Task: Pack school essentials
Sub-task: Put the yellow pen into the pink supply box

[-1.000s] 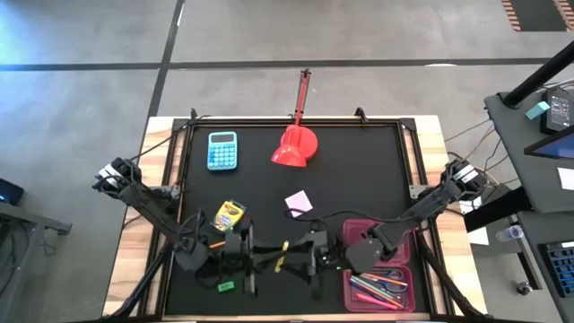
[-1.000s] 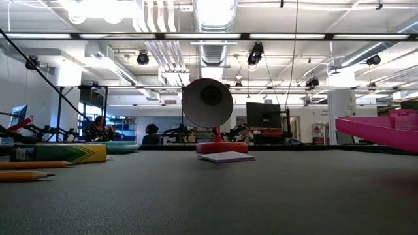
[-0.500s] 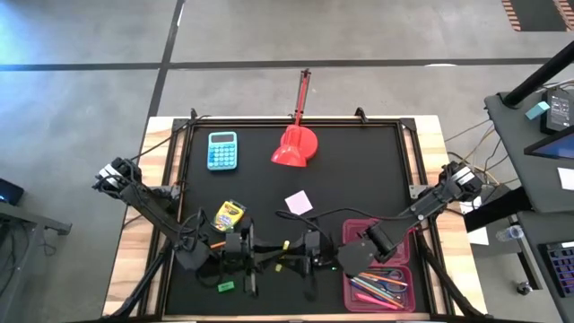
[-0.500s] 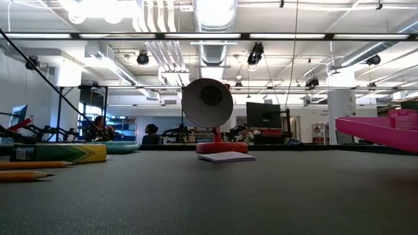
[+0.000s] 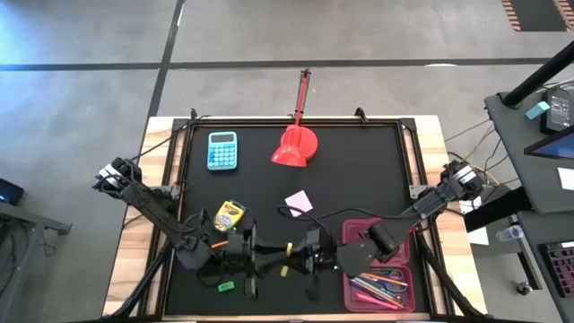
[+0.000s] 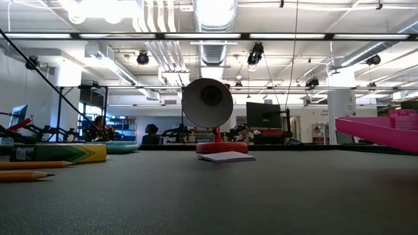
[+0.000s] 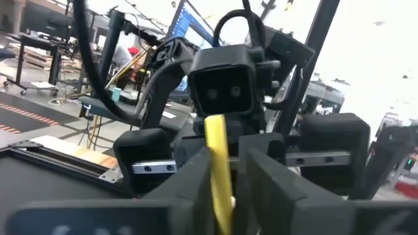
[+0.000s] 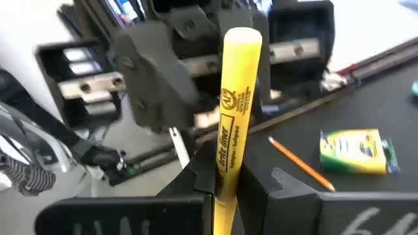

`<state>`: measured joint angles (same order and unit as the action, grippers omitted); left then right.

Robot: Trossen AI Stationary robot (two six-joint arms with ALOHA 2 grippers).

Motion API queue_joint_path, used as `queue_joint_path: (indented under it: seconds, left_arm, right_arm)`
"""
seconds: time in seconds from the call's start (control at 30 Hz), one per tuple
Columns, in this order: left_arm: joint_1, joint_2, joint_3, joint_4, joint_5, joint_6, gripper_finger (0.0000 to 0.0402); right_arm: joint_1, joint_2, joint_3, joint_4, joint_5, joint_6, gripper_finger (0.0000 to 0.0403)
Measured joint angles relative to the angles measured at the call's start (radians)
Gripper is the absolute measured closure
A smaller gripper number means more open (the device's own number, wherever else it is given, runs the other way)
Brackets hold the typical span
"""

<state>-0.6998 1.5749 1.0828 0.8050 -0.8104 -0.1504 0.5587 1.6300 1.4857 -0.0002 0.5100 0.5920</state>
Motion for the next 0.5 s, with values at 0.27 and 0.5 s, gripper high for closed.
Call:
queue_joint_path:
  seconds: [0.27, 0.5]
  left_arm:
    - [-0.001, -0.001, 0.000, -0.109, 0.024, -0.133, 0.0226]
    - [-0.001, -0.001, -0.001, -0.531, 0.196, -0.571, 0.0217]
  right_arm:
    - [0.015, -0.085, -0.001, -0.524, -0.073, 0.377, 0.0381]
    - [0.131, -0.078, -0.013, -0.868, -0.324, 0.702, 0.0381]
